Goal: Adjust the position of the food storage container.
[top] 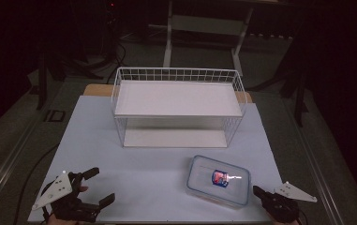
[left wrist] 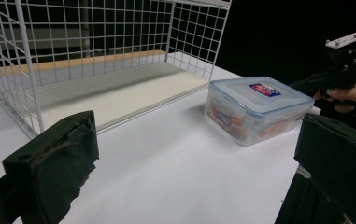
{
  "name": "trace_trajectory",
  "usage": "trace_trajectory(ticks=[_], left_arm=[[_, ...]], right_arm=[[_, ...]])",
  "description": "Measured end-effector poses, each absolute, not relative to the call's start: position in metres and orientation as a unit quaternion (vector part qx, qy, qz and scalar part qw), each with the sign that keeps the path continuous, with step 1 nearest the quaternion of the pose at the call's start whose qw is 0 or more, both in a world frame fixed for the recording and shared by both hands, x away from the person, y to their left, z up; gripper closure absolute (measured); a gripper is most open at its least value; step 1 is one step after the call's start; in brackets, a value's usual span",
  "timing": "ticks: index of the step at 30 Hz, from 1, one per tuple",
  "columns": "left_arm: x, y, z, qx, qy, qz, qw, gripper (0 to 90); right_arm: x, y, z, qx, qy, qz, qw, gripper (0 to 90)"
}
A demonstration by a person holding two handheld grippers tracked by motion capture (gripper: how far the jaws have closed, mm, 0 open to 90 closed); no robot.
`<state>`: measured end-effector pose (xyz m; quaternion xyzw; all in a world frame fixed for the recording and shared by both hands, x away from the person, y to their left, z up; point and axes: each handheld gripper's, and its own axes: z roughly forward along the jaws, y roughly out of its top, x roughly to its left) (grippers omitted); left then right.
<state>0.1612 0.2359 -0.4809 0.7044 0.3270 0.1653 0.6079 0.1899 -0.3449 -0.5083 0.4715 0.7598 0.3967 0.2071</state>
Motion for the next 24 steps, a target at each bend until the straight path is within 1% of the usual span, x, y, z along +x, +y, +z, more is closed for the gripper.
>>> trace_trajectory(ticks=[13, 20, 24], left_arm=[[0.161, 0.235, -0.481, 0.706, 0.326, 0.163, 0.607, 0.0], [0.161, 0.235, -0.481, 0.707, 0.327, 0.161, 0.607, 0.0], [0.161, 0.235, -0.481, 0.707, 0.326, 0.16, 0.607, 0.0]], right_arm=[[0.203, -0.329, -0.504, 0.456, 0.772, 0.396, 0.2, 89.9], [0.219, -0.311, -0.503, 0.439, 0.78, 0.405, 0.185, 89.9], [0.229, -0.298, -0.504, 0.424, 0.787, 0.408, 0.185, 89.9]])
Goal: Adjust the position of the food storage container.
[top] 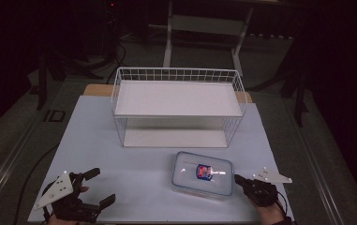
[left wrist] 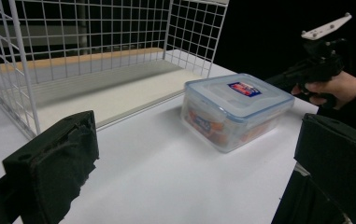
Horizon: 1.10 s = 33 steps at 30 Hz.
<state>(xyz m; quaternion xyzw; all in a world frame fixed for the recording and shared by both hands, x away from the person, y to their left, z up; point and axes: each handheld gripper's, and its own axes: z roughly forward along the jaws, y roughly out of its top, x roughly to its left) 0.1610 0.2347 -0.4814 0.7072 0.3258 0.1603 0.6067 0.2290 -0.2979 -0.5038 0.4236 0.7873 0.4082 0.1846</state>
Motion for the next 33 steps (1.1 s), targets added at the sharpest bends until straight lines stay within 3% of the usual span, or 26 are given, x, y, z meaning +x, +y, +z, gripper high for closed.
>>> trace_trajectory(ticks=[33], left_arm=[[0.162, 0.234, -0.482, 0.709, 0.326, 0.154, 0.606, 0.0]], right_arm=[[0.26, -0.268, -0.515, 0.408, 0.805, 0.398, 0.164, 89.9]])
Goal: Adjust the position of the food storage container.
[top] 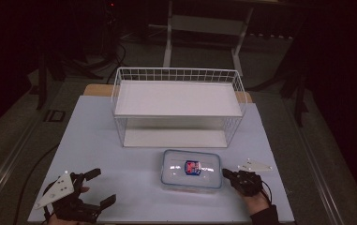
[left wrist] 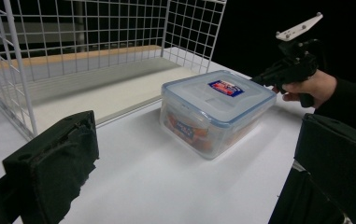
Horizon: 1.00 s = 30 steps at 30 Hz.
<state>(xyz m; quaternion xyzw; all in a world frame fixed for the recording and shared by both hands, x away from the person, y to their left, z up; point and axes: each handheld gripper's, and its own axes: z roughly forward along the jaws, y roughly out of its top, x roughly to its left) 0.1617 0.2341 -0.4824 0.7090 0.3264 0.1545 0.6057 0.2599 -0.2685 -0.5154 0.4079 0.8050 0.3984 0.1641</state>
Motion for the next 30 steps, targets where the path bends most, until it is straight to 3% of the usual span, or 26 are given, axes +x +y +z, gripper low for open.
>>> trace_trajectory(ticks=[30], left_arm=[[0.162, 0.234, -0.483, 0.713, 0.325, 0.151, 0.603, 0.0]], right_arm=[[0.288, -0.234, -0.52, 0.386, 0.818, 0.399, 0.152, 90.0]])
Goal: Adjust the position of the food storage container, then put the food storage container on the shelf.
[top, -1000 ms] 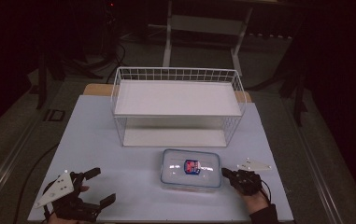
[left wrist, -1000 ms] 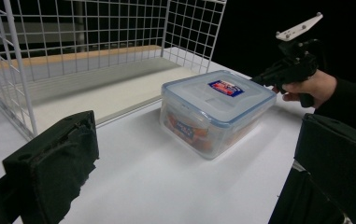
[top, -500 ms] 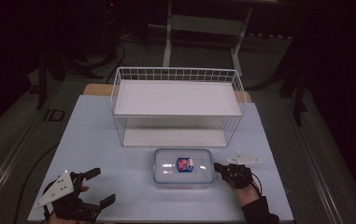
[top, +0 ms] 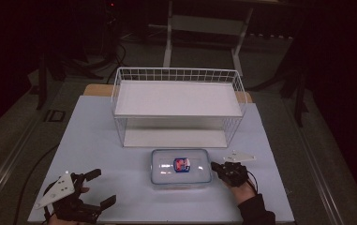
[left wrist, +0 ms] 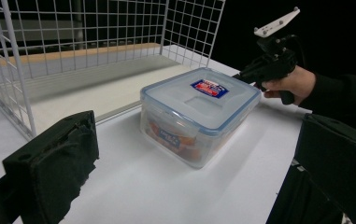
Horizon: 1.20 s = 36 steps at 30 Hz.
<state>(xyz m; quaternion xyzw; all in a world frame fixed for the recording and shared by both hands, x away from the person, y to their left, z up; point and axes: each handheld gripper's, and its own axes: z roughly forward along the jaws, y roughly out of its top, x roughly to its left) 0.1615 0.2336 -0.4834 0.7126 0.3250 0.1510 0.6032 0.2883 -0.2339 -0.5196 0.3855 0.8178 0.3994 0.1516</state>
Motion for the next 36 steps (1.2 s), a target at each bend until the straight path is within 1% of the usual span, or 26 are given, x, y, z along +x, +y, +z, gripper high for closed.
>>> trace_trajectory(ticks=[9, 14, 16, 20, 21, 23, 24, 25, 27, 28, 29, 30, 32, 33, 36], left_arm=[[0.162, 0.233, -0.484, 0.715, 0.324, 0.15, 0.601, 0.0], [0.162, 0.232, -0.484, 0.717, 0.324, 0.147, 0.6, 0.0], [0.162, 0.231, -0.484, 0.718, 0.323, 0.146, 0.6, 0.0], [0.162, 0.229, -0.485, 0.721, 0.321, 0.143, 0.597, 0.0], [0.162, 0.228, -0.485, 0.721, 0.321, 0.143, 0.597, 0.0], [0.163, 0.227, -0.485, 0.725, 0.318, 0.15, 0.592, 0.0], [0.163, 0.228, -0.483, 0.723, 0.318, 0.15, 0.594, 0.0], [0.164, 0.228, -0.483, 0.723, 0.317, 0.149, 0.595, 0.0], [0.164, 0.227, -0.481, 0.721, 0.316, 0.148, 0.599, 0.0], [0.164, 0.226, -0.48, 0.72, 0.317, 0.145, 0.6, 0.0], [0.165, 0.225, -0.479, 0.72, 0.316, 0.139, 0.603, 0.0], [0.165, 0.223, -0.478, 0.72, 0.315, 0.13, 0.604, 0.0], [0.169, 0.218, -0.475, 0.728, 0.311, 0.121, 0.599, 0.0], [0.171, 0.216, -0.473, 0.731, 0.31, 0.12, 0.596, 0.0], [0.176, 0.204, -0.465, 0.741, 0.31, 0.111, 0.586, 0.0]], right_arm=[[0.289, -0.229, -0.518, 0.381, 0.818, 0.405, 0.15, 89.9], [0.285, -0.233, -0.512, 0.379, 0.814, 0.409, 0.164, 89.8], [0.282, -0.237, -0.508, 0.381, 0.809, 0.414, 0.169, 88.2], [0.274, -0.244, -0.498, 0.378, 0.801, 0.432, 0.169, 76.1], [0.271, -0.246, -0.495, 0.373, 0.8, 0.436, 0.173, 70.0], [0.268, -0.249, -0.491, 0.375, 0.796, 0.441, 0.179, 62.3], [0.267, -0.25, -0.49, 0.377, 0.792, 0.444, 0.181, 57.3], [0.266, -0.252, -0.487, 0.38, 0.787, 0.452, 0.178, 48.3], [0.263, -0.253, -0.484, 0.378, 0.784, 0.456, 0.184, 41.2], [0.262, -0.254, -0.483, 0.374, 0.781, 0.466, 0.179, 34.5], [0.26, -0.255, -0.481, 0.367, 0.782, 0.475, 0.167, 25.0], [0.258, -0.254, -0.479, 0.36, 0.784, 0.477, 0.165, 19.7], [0.254, -0.252, -0.476, 0.35, 0.785, 0.486, 0.16, 13.7], [0.252, -0.251, -0.473, 0.345, 0.786, 0.49, 0.153, 12.5], [0.243, -0.245, -0.467, 0.329, 0.786, 0.496, 0.167, 11.0]])
